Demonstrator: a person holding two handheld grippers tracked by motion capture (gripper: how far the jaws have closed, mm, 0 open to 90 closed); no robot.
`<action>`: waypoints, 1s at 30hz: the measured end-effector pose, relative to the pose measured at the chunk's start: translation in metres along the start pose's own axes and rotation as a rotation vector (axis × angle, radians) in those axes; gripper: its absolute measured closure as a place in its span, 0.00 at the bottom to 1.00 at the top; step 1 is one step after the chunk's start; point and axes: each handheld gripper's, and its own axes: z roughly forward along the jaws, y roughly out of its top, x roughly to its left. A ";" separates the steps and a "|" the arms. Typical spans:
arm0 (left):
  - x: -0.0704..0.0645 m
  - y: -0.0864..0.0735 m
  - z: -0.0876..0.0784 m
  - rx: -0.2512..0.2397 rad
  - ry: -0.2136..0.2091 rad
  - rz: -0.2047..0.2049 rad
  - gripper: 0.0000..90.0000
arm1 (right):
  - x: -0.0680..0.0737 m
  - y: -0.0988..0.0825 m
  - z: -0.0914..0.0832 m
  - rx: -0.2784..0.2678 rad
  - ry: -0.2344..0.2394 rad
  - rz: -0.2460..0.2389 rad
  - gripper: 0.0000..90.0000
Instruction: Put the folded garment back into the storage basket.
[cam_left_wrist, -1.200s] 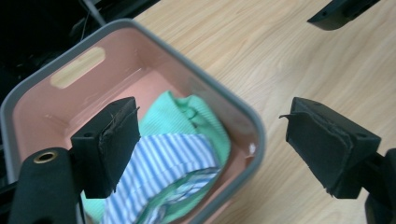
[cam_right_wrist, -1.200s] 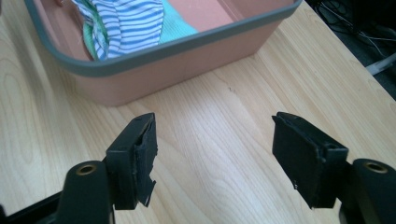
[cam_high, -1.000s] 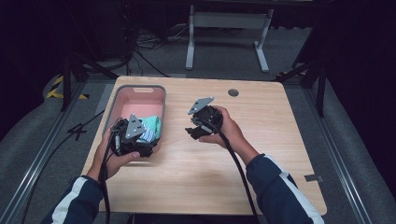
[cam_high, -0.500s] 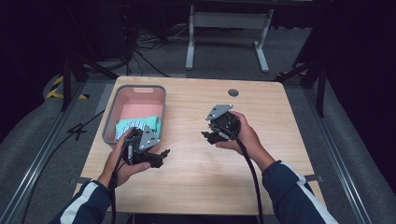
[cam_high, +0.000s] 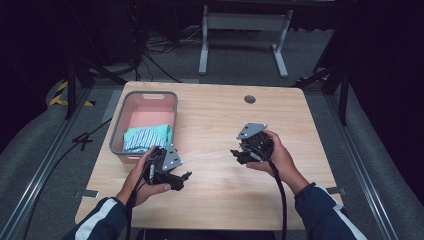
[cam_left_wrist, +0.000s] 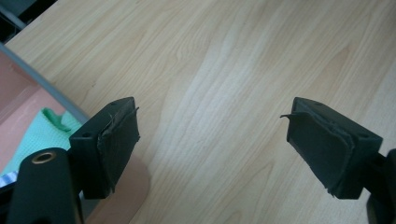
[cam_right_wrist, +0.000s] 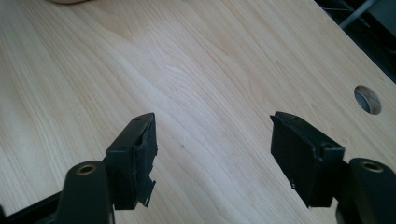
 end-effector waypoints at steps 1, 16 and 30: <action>-0.002 0.000 0.000 0.004 -0.004 0.010 0.19 | 0.000 -0.003 -0.002 -0.004 0.001 0.002 0.35; -0.016 -0.024 0.019 0.036 -0.059 0.018 0.19 | 0.003 -0.060 -0.018 0.036 0.000 0.005 0.35; -0.019 -0.054 0.034 0.074 -0.131 0.008 0.19 | -0.004 -0.131 -0.017 0.014 0.047 0.107 0.32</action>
